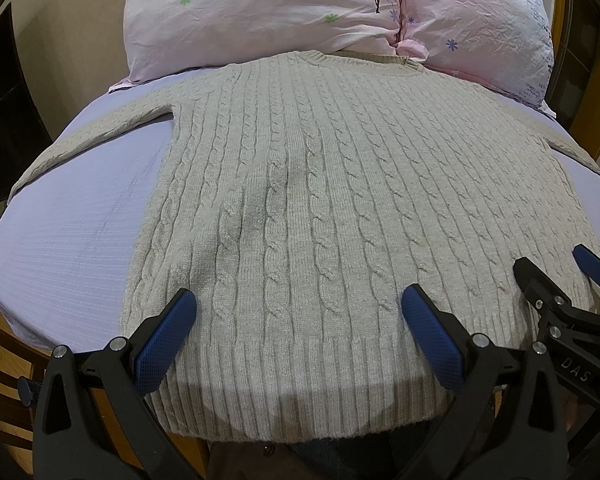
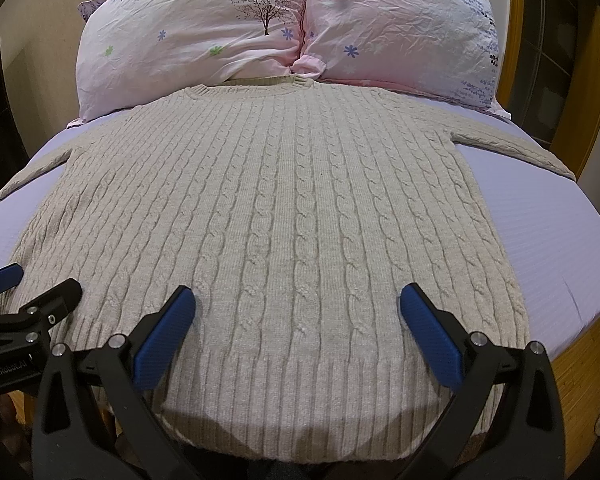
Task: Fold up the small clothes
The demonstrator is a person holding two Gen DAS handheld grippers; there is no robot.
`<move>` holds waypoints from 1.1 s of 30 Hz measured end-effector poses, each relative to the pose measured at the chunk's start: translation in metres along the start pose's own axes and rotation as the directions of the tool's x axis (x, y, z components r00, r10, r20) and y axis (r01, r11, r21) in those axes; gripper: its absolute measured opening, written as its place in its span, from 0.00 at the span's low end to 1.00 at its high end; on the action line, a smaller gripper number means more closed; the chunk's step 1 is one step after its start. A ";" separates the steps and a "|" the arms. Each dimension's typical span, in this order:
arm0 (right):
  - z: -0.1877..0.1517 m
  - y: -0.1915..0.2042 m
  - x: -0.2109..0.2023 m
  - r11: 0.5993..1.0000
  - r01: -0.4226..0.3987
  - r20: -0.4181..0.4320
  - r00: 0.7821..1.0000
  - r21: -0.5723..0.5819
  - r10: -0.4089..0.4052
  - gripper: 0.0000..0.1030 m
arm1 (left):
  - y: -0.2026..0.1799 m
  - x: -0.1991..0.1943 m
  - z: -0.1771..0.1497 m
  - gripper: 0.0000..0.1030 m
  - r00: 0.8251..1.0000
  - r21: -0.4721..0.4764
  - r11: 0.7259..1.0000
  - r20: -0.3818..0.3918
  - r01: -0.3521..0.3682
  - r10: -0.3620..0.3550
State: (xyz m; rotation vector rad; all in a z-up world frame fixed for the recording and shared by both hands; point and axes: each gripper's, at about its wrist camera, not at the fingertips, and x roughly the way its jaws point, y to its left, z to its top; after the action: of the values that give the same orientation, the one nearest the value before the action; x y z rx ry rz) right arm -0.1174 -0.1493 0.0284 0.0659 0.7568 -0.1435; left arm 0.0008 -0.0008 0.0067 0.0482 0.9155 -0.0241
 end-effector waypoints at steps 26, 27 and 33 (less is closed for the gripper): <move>0.147 -0.383 0.058 0.655 0.088 -0.017 0.993 0.751 -0.114 0.45 | 0.119 -0.019 0.093 0.99 0.921 -0.093 0.995 0.391 0.040 -0.001; 0.149 -0.402 0.072 0.607 0.094 -0.038 0.994 0.789 -0.104 0.38 | 0.128 -0.014 0.098 0.99 0.923 -0.120 0.992 0.385 0.043 0.006; 0.160 -0.472 0.141 0.410 0.100 -0.075 0.994 0.907 -0.077 0.28 | 0.196 0.017 0.103 0.99 0.920 -0.331 0.916 0.381 0.228 -0.091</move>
State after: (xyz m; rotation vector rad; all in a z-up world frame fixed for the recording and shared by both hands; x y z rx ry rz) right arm 0.0201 -0.6485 0.0438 1.1110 0.6192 -0.6701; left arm 0.1008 0.1898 0.0624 -0.3769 0.5416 -0.0136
